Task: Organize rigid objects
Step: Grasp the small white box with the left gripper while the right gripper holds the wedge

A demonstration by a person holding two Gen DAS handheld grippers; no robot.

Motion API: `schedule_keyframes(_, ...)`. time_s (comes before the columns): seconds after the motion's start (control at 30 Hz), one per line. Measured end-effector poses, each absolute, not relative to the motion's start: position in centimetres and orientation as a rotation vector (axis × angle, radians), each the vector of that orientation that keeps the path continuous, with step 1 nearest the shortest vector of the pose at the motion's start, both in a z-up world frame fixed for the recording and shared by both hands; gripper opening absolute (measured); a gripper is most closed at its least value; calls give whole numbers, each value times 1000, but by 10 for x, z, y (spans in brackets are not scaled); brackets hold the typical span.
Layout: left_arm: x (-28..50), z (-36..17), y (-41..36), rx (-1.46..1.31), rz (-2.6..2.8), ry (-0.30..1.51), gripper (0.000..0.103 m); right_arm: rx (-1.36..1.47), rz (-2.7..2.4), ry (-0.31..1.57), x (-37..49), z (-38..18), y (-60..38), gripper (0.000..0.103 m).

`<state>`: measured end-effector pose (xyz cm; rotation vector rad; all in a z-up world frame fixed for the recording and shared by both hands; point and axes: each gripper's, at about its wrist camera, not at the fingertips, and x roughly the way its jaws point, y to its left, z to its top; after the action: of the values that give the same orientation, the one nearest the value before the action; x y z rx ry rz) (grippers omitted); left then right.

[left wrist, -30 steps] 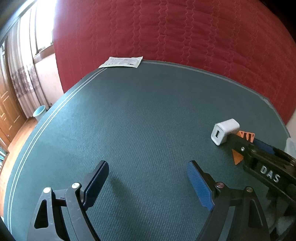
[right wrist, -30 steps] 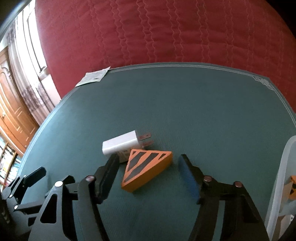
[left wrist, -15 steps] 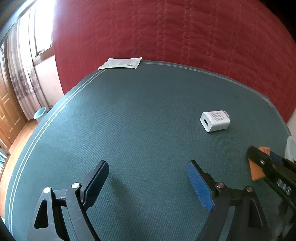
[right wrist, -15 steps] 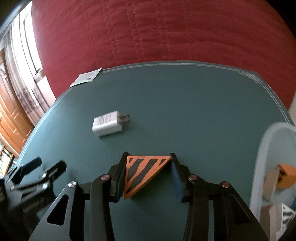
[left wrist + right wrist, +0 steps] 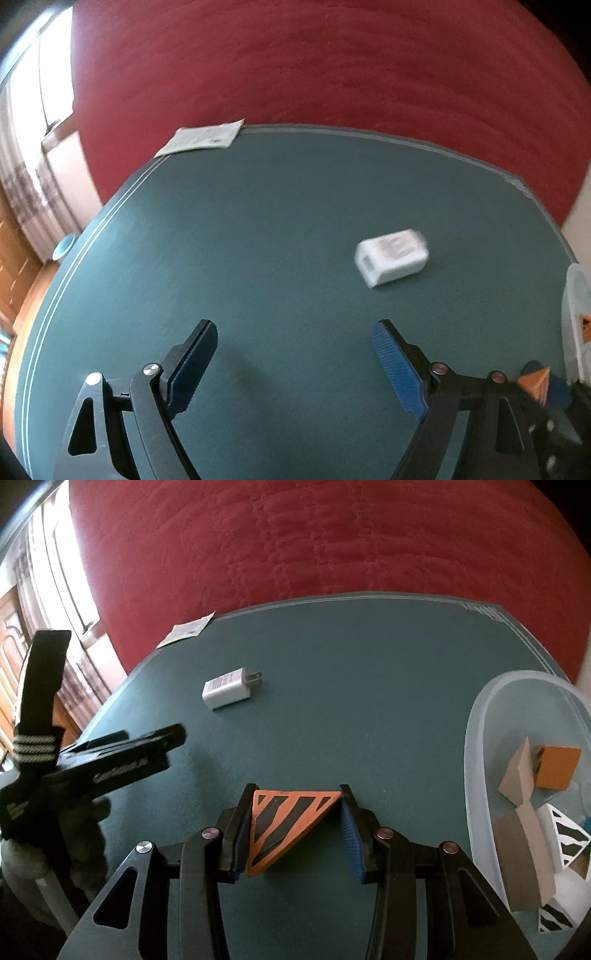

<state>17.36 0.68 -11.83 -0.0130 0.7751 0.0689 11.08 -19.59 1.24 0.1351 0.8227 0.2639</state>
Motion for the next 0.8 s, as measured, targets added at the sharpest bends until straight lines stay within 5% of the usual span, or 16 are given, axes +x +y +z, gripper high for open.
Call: schedule_keyframes(0.8, 239, -131, -38, -3, 7, 810, 89, 172, 277, 819, 108, 12, -203, 43)
